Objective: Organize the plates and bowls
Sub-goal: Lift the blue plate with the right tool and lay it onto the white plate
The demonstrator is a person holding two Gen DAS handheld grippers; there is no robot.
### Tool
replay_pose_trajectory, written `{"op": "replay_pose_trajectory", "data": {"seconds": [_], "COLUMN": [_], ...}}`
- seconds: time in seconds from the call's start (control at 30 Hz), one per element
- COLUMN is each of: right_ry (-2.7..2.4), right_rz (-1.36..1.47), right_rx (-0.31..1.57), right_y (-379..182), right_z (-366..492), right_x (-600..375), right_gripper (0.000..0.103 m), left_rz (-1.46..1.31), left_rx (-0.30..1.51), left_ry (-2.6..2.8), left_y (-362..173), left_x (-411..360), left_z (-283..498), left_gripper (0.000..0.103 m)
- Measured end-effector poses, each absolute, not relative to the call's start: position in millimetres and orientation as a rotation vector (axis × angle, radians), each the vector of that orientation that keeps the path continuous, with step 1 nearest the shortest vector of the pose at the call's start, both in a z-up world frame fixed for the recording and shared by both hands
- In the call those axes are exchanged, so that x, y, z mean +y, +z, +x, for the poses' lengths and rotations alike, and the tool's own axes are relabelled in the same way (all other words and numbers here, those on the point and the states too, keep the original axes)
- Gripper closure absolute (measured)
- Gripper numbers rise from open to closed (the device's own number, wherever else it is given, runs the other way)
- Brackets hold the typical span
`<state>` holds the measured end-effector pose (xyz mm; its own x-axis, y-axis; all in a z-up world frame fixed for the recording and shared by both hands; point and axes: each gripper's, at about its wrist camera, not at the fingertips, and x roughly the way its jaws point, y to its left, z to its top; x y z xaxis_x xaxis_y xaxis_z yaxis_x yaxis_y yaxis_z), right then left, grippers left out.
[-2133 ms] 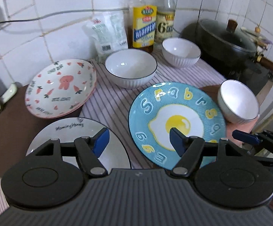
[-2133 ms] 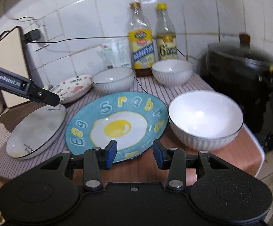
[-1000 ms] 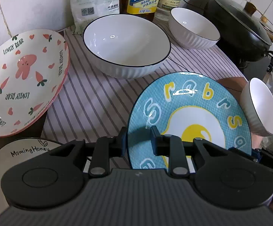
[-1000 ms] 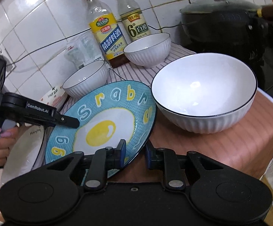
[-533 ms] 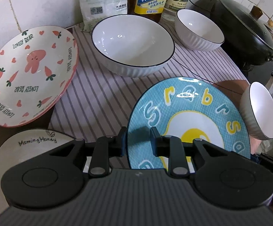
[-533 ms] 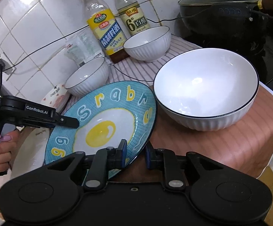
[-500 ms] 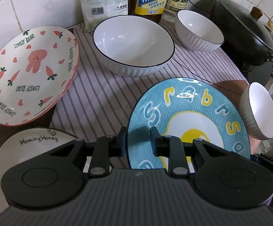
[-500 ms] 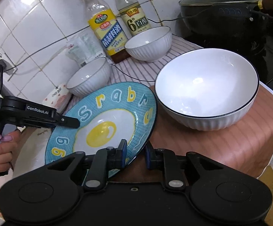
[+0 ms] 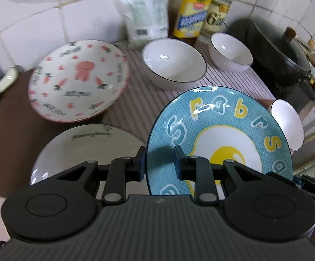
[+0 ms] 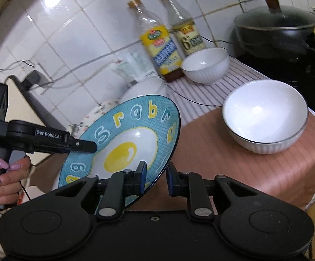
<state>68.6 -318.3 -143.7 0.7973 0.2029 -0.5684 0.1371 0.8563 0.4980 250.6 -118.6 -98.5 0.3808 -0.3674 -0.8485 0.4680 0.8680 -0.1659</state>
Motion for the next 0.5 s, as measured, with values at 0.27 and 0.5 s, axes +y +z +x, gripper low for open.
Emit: {"op": "replay_pose_trajectory", "data": {"seconds": [0.27,0.5], "right_ry": [0.163,0.251], "right_rz": [0.526,0.474], "right_rx": [0.623,0.658], "right_y": [-105,-95], "right_z": [67,80], "right_x": [-278,-242], "right_gripper": [0.079,0.079], "left_rz": [0.045,-0.036], "left_rx": [0.991,0.985], "left_ry": [-0.452,-0.369], "left_y": [-57,-56], "left_x": [-54,2], "left_z": [221,209], "left_gripper": [0.079,0.079]}}
